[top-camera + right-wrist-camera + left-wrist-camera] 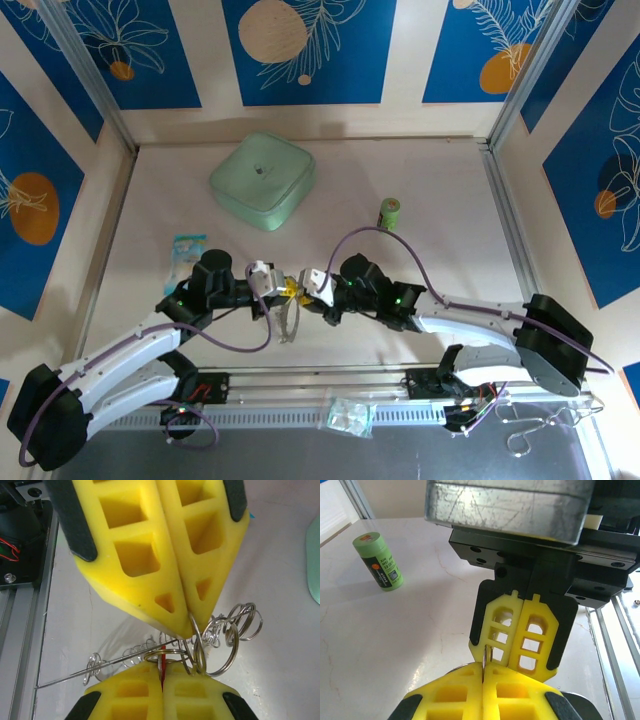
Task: Put the keys on the keyring
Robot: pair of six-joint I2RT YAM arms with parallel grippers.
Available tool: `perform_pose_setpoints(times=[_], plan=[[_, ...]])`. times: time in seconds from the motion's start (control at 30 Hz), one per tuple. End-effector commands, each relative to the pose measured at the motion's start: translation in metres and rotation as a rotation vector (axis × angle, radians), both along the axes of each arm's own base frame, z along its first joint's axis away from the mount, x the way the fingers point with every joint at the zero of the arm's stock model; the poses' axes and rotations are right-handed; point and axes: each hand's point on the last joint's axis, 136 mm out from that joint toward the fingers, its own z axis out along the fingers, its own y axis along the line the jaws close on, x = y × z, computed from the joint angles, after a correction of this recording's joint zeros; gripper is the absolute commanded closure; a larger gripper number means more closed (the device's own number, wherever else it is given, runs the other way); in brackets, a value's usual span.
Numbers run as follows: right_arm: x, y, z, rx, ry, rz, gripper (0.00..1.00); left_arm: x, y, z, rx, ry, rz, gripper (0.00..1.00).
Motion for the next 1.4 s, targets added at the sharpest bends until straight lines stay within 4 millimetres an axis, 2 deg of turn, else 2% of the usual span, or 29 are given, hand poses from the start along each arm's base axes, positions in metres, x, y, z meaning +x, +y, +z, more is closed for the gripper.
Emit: perform_pose_setpoints(times=[0.0,0.13,0.2,0.4,0.5,0.6,0.97,1.07,1.23,1.37], plan=[[-0.006,0.0,0.002,-0.006,-0.017,0.028,0.96,-0.006,-0.007,0.021,-0.048,-0.09,-0.055,1.0],[-0.006,-0.009,0.012,0.023,-0.016,0.014,0.71,-0.008,-0.006,0.014,-0.018,-0.086,-0.064,1.0],[-0.008,-0.015,0.015,0.043,0.003,0.011,0.68,-0.01,-0.006,0.011,-0.006,-0.085,-0.069,1.0],[-0.008,-0.025,0.023,0.124,0.053,-0.005,0.74,-0.012,-0.006,0.008,-0.001,-0.083,-0.08,1.0],[-0.005,-0.023,0.028,0.148,0.049,-0.008,0.79,-0.012,-0.008,0.008,-0.003,-0.08,-0.085,1.0],[-0.006,-0.018,0.03,0.159,0.061,0.013,0.81,-0.013,-0.009,0.008,-0.01,-0.079,-0.091,1.0],[-0.005,-0.012,0.03,0.174,0.069,0.023,0.75,-0.018,-0.01,0.013,-0.043,-0.058,-0.112,1.0],[-0.005,-0.016,0.027,0.157,0.066,0.013,0.76,-0.017,-0.01,0.013,-0.044,-0.057,-0.108,1.0],[-0.006,-0.03,0.009,0.107,0.059,-0.024,0.81,-0.018,-0.01,0.012,-0.041,-0.054,-0.109,1.0],[-0.009,-0.03,0.012,0.114,0.061,-0.01,0.86,-0.018,-0.01,0.012,-0.039,-0.053,-0.111,1.0]])
